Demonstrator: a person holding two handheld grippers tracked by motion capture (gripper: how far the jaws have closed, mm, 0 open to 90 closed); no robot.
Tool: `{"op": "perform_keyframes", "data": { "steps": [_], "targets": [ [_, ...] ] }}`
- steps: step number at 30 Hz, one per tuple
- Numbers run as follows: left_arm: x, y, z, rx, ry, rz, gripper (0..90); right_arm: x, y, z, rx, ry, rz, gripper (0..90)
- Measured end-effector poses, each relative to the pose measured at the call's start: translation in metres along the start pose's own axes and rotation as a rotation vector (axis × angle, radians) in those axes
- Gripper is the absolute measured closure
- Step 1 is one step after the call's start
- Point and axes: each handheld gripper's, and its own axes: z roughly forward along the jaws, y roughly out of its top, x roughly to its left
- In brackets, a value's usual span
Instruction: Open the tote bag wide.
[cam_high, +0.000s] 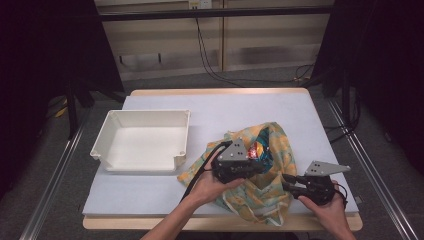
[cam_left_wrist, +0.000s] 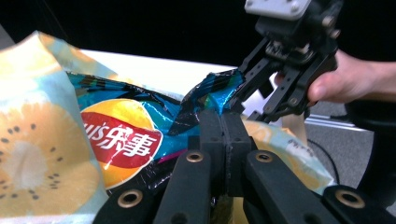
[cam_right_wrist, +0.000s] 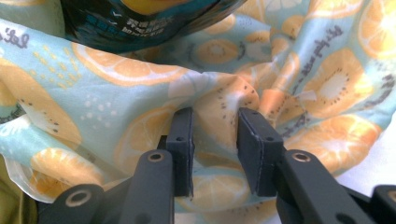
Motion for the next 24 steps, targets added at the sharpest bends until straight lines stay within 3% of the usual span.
{"op": "perform_keyframes", "data": {
  "steps": [5,16,24],
  "targets": [
    [0.004,0.009,-0.006,-0.035,-0.015,-0.019,89.8,0.000,0.006,0.002,-0.012,0.011,0.000,66.7],
    [0.012,0.026,-0.018,-0.077,-0.021,-0.020,89.9,0.000,0.014,0.004,-0.023,0.029,-0.008,66.8],
    [0.018,0.035,-0.022,-0.118,-0.028,-0.035,89.9,0.000,0.016,0.007,-0.009,0.031,-0.009,66.4]
  ]
}}
